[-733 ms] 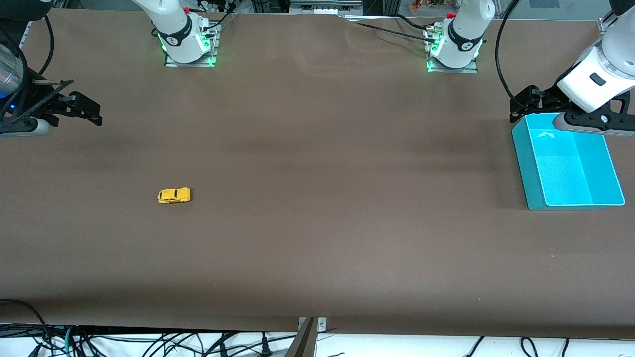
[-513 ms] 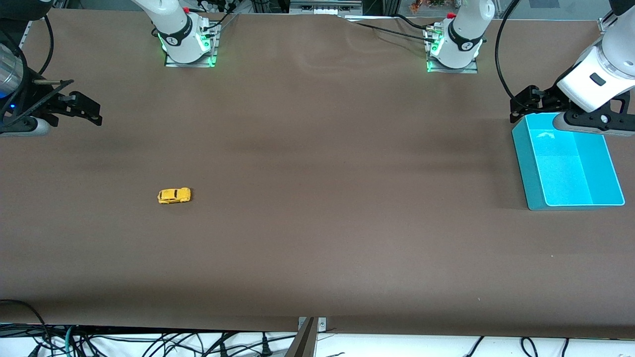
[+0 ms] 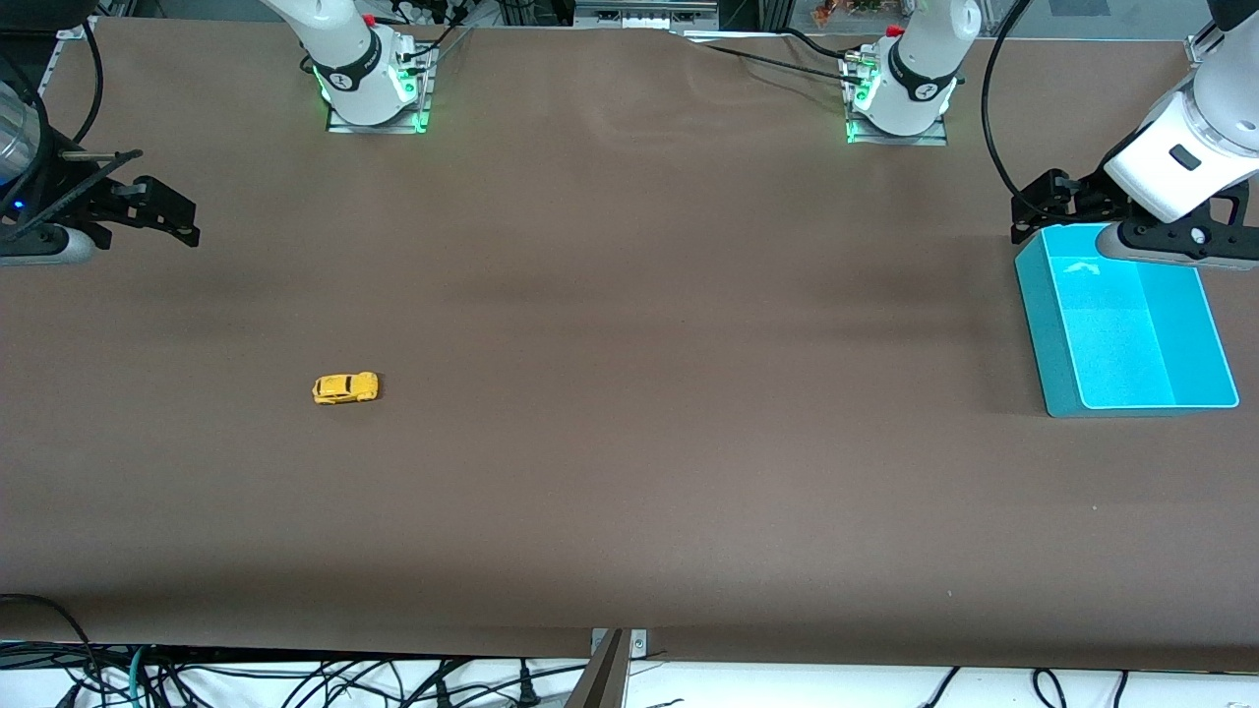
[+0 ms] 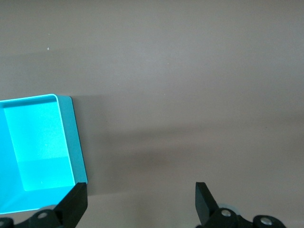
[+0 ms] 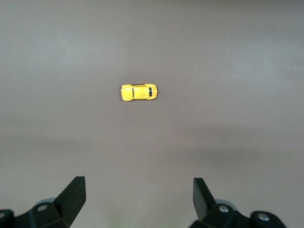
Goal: Wind and store yellow beetle car
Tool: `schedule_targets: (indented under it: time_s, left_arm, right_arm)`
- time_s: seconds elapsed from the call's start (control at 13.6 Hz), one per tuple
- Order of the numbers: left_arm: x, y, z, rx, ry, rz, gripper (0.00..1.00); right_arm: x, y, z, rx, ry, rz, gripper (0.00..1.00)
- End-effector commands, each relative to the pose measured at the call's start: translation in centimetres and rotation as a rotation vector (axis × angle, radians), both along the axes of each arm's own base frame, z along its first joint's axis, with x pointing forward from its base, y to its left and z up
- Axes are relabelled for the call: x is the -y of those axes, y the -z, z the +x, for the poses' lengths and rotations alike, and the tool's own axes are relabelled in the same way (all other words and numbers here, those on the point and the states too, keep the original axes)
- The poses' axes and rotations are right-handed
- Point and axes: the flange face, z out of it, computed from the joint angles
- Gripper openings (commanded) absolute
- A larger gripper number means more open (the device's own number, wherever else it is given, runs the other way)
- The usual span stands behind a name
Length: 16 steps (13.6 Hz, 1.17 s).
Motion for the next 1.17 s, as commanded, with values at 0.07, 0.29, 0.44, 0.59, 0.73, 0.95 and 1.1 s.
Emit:
schedule_targets:
  time_s: [0.07, 0.29, 0.44, 0.59, 0.73, 0.95, 1.1]
  left_arm:
    - [-0.13, -0.70, -0.40, -0.001, 0.018, 0.007, 1.00]
    - [-0.12, -0.70, -0.40, -0.001, 0.018, 0.005, 1.00]
    - [0.05, -0.70, -0.42, -0.001, 0.021, 0.005, 1.00]
    - [0.12, -0.70, -0.42, -0.001, 0.023, 0.007, 1.00]
    - [0.12, -0.78, -0.47, 0.001, 0.023, 0.007, 1.00]
    - [0.22, -0.70, -0.44, -0.001, 0.023, 0.005, 1.00]
    - [0.03, -0.70, -0.42, -0.001, 0.021, 0.007, 1.00]
  right_arm:
    - [-0.09, -0.67, -0.40, -0.005, -0.020, -0.010, 1.00]
    - [-0.02, -0.67, -0.40, -0.005, -0.017, -0.008, 1.00]
    - [0.13, -0.37, -0.43, -0.012, -0.014, -0.007, 1.00]
    - [0.21, -0.30, -0.61, -0.028, -0.010, -0.006, 1.00]
    - [0.10, -0.13, -0.54, -0.031, -0.012, -0.005, 1.00]
    - [0.11, -0.14, -0.58, -0.031, -0.012, -0.005, 1.00]
    - [0.10, -0.05, -0.50, -0.032, -0.012, -0.005, 1.00]
